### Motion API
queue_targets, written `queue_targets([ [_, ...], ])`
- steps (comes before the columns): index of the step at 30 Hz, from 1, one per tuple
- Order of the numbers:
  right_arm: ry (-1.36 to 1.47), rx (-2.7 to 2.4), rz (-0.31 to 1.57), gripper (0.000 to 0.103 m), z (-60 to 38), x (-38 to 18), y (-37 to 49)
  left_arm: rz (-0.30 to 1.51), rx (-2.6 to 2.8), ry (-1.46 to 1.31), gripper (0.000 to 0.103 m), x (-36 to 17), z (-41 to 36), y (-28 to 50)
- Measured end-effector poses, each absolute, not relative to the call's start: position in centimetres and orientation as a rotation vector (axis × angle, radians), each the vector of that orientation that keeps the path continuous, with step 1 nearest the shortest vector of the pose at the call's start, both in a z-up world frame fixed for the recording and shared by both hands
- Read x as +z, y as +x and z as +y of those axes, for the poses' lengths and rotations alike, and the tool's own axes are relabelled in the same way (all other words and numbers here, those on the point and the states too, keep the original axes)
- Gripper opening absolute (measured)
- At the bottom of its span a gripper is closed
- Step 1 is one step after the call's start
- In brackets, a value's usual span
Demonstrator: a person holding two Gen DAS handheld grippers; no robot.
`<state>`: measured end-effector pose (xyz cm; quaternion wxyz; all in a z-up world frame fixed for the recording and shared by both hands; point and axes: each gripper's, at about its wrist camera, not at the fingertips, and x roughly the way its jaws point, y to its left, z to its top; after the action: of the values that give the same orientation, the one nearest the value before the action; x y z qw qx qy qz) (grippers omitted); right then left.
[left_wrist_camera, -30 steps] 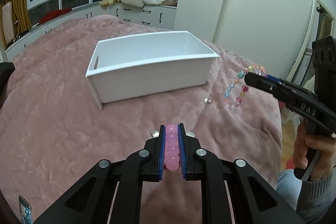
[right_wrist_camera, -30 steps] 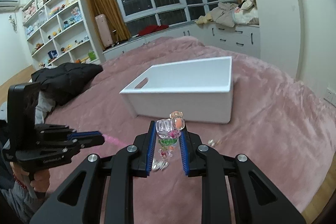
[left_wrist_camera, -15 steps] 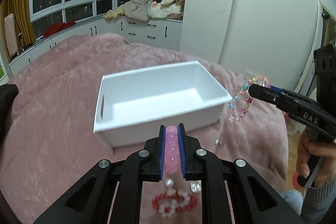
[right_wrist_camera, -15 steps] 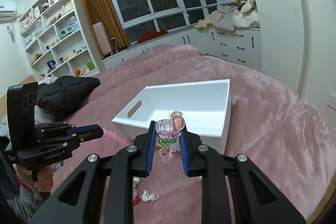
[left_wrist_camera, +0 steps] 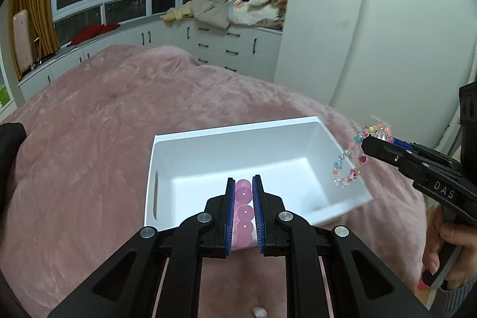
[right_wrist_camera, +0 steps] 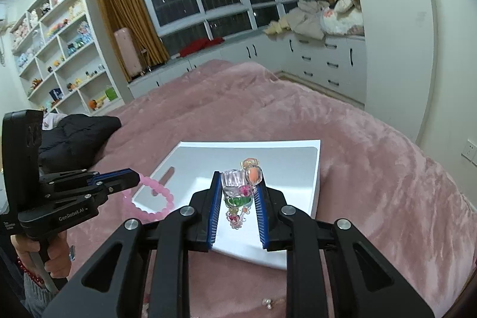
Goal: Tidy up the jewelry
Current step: 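Lift both held bracelets and carry them over the white box, then open both tools to drop the bracelets into the box, then withdraw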
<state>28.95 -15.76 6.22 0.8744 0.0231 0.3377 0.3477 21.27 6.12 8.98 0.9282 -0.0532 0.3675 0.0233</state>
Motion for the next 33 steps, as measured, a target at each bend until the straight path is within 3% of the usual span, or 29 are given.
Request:
queue_targets([
  [16,-0.103,0.676,0.931,0.022,-9.9,-1.1,33.5,0.91,0.16,-0.216,0.017,1.3,11.3,26.7],
  [19,-0.096,0.684,0.933,0.026,-9.9,-0.9,33.5,0.903,0.157,-0.241,0.024,1.5,11.6,26.4],
  [21,-0.074,0.695,0.915,0.031,-10.3,-0.4,33.2,0.892,0.162,-0.229,0.031,2.1,11.3,26.0],
  [23,-0.045,0.711,0.895,0.054,-10.8,0.3,32.9,0.878,0.154,-0.213,0.04,2.9,10.8,25.5],
  [25,-0.028,0.716,0.866,0.058,-11.3,1.3,32.3,0.854,0.14,-0.19,0.049,3.9,10.1,24.5],
  [31,-0.024,0.706,0.755,0.095,-13.7,4.7,29.1,0.787,0.086,-0.158,0.069,6.5,7.9,20.9],
  [33,-0.04,0.695,0.709,0.098,-14.8,5.6,27.8,0.77,0.07,-0.135,0.075,7.0,7.0,19.1],
])
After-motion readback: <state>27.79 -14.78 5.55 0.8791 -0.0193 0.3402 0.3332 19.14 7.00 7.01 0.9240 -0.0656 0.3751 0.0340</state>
